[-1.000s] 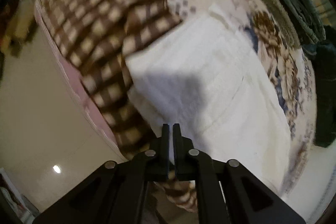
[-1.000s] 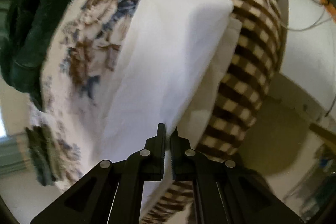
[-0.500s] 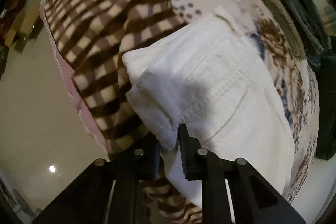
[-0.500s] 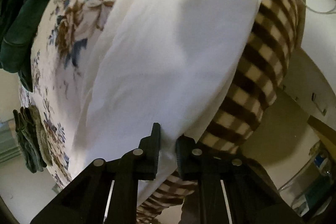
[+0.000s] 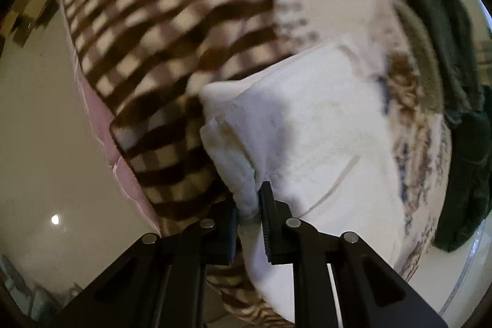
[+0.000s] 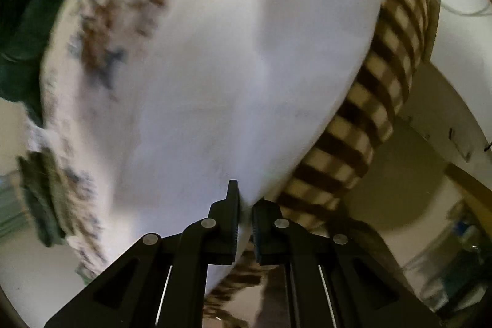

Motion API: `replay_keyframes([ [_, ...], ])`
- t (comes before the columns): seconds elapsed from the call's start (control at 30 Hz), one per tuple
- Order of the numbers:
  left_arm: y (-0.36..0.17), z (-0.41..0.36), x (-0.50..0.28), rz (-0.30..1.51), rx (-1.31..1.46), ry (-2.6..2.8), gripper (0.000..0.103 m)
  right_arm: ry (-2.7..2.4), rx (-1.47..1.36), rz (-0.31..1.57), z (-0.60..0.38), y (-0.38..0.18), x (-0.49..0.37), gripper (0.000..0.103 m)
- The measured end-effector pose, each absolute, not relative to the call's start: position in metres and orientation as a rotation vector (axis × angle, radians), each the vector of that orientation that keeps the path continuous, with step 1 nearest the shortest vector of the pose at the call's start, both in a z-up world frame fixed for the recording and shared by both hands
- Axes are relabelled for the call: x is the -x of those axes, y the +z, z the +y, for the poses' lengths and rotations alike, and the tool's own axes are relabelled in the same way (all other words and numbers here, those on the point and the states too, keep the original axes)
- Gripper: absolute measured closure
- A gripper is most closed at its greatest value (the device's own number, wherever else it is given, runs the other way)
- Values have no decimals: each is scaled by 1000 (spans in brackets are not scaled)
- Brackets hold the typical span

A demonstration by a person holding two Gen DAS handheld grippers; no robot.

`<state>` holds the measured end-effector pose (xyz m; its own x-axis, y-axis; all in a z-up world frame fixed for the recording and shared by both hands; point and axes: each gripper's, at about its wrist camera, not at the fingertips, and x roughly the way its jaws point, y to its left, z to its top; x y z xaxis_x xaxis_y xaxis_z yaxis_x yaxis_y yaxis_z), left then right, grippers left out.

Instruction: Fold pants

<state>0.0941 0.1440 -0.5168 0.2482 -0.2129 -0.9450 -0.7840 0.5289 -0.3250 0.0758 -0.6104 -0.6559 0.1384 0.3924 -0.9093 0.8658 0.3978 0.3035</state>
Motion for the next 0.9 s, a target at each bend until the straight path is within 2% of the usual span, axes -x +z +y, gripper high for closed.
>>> replay_keyframes([
  [0.07, -520, 141, -94, 1322, 963, 482, 87, -470, -1189, 1455, -617, -660, -70, 85],
  [0.13, -509, 133, -97, 1355, 874, 475, 84, -478, -1184, 1418, -625, -653, -62, 69],
  [0.2, -494, 120, -99, 1411, 748, 472, 80, -515, -1182, 1330, -640, -638, -47, 58],
  [0.23, -486, 113, -99, 1425, 695, 461, 76, -536, -1192, 1288, -649, -633, -41, 56],
  [0.3, -470, 88, -102, 1439, 603, 414, 61, -597, -1222, 1203, -673, -628, -27, 52],
  [0.37, -460, 49, -113, 1448, 511, 355, 23, -639, -1277, 1139, -695, -637, -20, 52],
  [0.4, -459, 30, -118, 1457, 485, 310, 19, -651, -1313, 1091, -707, -644, -18, 52],
  [0.47, -465, -20, -131, 1473, 411, 189, 19, -635, -1373, 1006, -727, -657, -20, 52],
  [0.53, -476, -66, -144, 1499, 340, 89, 19, -547, -1476, 861, -740, -665, -21, 61],
  [0.6, -491, -114, -154, 1502, 281, -12, 19, -458, -1528, 780, -745, -673, -27, 62],
  [0.73, -530, -178, -169, 1507, 116, -94, 18, -398, -1523, 784, -747, -701, -48, 62],
  [0.77, -543, -186, -172, 1527, 76, -83, 12, -392, -1529, 770, -748, -707, -51, 62],
  [0.8, -550, -190, -174, 1535, 66, -78, 8, -403, -1543, 754, -749, -710, -55, 68],
  [0.83, -556, -192, -177, 1537, 70, -86, 0, -425, -1548, 745, -751, -708, -56, 84],
  [0.9, -563, -193, -182, 1538, 83, -87, 0, -444, -1545, 717, -754, -700, -54, 94],
])
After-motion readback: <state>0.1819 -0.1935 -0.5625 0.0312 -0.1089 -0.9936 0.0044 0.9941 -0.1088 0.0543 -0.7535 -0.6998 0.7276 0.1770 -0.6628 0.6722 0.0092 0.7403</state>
